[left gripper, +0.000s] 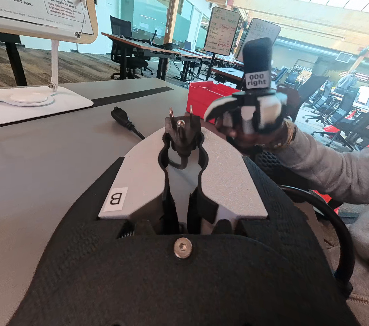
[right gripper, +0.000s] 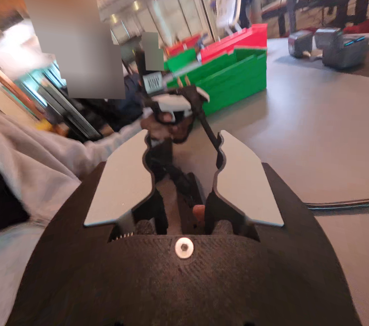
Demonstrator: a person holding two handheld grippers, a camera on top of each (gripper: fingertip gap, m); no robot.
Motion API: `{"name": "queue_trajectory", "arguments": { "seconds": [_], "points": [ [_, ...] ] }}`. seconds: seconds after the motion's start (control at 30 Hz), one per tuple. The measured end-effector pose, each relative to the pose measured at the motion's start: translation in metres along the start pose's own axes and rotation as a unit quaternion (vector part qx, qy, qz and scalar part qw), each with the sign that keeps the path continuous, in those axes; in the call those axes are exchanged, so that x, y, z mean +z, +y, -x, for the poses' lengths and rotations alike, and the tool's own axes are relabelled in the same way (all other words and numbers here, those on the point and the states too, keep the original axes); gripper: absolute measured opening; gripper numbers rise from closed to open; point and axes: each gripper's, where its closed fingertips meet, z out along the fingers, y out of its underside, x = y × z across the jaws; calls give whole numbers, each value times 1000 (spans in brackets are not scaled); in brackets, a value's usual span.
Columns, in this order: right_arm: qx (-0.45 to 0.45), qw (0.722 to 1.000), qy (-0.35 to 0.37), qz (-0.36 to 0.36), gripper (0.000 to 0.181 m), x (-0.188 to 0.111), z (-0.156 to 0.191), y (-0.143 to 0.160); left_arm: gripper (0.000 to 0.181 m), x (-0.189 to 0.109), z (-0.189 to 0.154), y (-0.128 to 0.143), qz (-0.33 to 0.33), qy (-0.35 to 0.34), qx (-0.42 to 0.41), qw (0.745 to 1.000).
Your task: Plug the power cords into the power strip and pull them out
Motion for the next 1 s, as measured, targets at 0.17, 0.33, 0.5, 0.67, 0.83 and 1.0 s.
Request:
{"name": "queue_trajectory", "arguments": {
  "seconds": [0.17,0.33,0.5,0.67,0.83,1.0],
  "points": [
    [-213,968,91,92,70,39,-2,22,26,3,-15,-3,-1,17,52,998],
    [-192,975,51,100,54,55,-3,15,26,0,-23,-10,-23,34,72,997],
    [-165,978,-16,123,52,83,1,26,25,0,-31,-9,-30,49,98,994],
    [-136,985,-46,93,20,85,6,28,26,0,-36,-6,-29,67,99,992],
    [-188,975,-37,111,10,81,4,33,26,1,-39,-1,-18,71,108,991],
    [-215,964,-25,155,9,75,2,41,40,-4,-37,-2,-13,58,135,989]
  ]
}}
